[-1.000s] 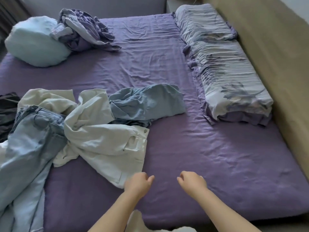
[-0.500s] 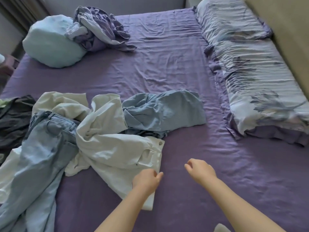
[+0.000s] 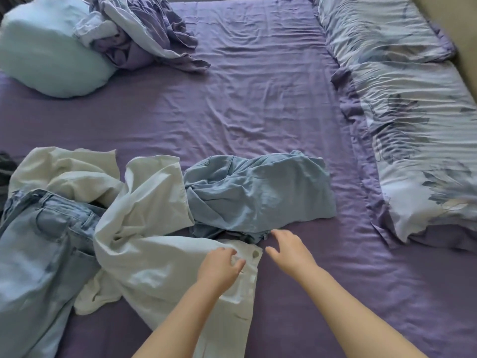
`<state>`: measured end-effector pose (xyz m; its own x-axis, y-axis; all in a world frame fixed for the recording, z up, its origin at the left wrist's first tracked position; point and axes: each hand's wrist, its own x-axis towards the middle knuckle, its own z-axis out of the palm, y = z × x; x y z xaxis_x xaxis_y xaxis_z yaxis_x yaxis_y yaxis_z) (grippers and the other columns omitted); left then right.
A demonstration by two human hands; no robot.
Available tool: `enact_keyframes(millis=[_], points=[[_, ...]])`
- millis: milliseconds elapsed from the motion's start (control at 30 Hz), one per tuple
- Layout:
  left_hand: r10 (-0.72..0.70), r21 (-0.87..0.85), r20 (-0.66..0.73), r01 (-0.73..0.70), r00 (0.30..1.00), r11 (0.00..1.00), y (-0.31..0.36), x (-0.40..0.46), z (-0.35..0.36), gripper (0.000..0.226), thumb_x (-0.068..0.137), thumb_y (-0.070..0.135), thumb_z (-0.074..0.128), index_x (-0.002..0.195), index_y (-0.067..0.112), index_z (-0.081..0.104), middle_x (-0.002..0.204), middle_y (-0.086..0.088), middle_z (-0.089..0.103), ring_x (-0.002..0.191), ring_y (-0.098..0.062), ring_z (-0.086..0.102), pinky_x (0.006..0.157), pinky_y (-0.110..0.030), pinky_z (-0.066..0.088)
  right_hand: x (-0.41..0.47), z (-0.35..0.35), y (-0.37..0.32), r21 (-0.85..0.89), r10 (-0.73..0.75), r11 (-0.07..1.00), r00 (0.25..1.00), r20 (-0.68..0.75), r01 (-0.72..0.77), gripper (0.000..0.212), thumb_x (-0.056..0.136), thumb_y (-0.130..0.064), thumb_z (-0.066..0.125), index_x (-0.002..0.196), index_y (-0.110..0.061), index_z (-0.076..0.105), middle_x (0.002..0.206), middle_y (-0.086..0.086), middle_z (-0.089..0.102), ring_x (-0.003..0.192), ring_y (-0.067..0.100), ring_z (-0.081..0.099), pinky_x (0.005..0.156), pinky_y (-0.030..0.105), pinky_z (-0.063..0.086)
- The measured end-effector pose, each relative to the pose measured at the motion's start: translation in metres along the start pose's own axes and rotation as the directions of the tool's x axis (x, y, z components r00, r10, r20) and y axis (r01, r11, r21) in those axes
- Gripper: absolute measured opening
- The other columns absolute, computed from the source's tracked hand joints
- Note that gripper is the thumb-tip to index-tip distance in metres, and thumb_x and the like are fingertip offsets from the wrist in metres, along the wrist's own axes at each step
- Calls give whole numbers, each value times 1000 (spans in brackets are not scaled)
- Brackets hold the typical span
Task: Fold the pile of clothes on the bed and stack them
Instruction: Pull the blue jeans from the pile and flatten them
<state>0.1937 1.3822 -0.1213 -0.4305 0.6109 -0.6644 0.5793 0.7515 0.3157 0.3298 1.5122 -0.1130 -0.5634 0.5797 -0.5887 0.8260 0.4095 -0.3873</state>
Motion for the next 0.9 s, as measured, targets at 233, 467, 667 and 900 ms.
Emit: enact_keyframes(millis=[233,467,667,900], points=[[109,11,-160,-109,981,994,24,70,-33,56,95,46,49,144,21,38,150,-1,32,140,-20,23,110,-35,30,95,-63,-14,-337,-126,938,985,-117,80,73,94,-46,50,152,-26,9,160,8,-2,147,28,-7,116,47,15],[3,119,-201,21,980,993,10,121,-53,75,94,47,50,152,31,4,161,-2,-12,147,-26,-8,118,-45,15,161,-81,-7,-386,-102,921,987,-123,47,85,92,-54,49,151,-31,-8,160,2,6,146,29,-13,113,59,2],[-107,118,-293,147,950,982,-9,147,-61,61,93,30,54,147,28,27,154,1,24,144,-27,11,114,-39,21,141,-36,30,-239,-92,970,981,-168,50,46,96,-46,45,139,-33,41,115,-2,58,116,22,43,95,35,38],[14,-182,-437,-103,899,978,-5,107,-55,30,78,1,63,106,12,68,109,-5,57,114,-27,38,94,-22,29,78,-12,53,9,-187,980,934,-304,199,29,89,-23,63,117,-18,63,98,-3,59,106,22,51,93,34,40]])
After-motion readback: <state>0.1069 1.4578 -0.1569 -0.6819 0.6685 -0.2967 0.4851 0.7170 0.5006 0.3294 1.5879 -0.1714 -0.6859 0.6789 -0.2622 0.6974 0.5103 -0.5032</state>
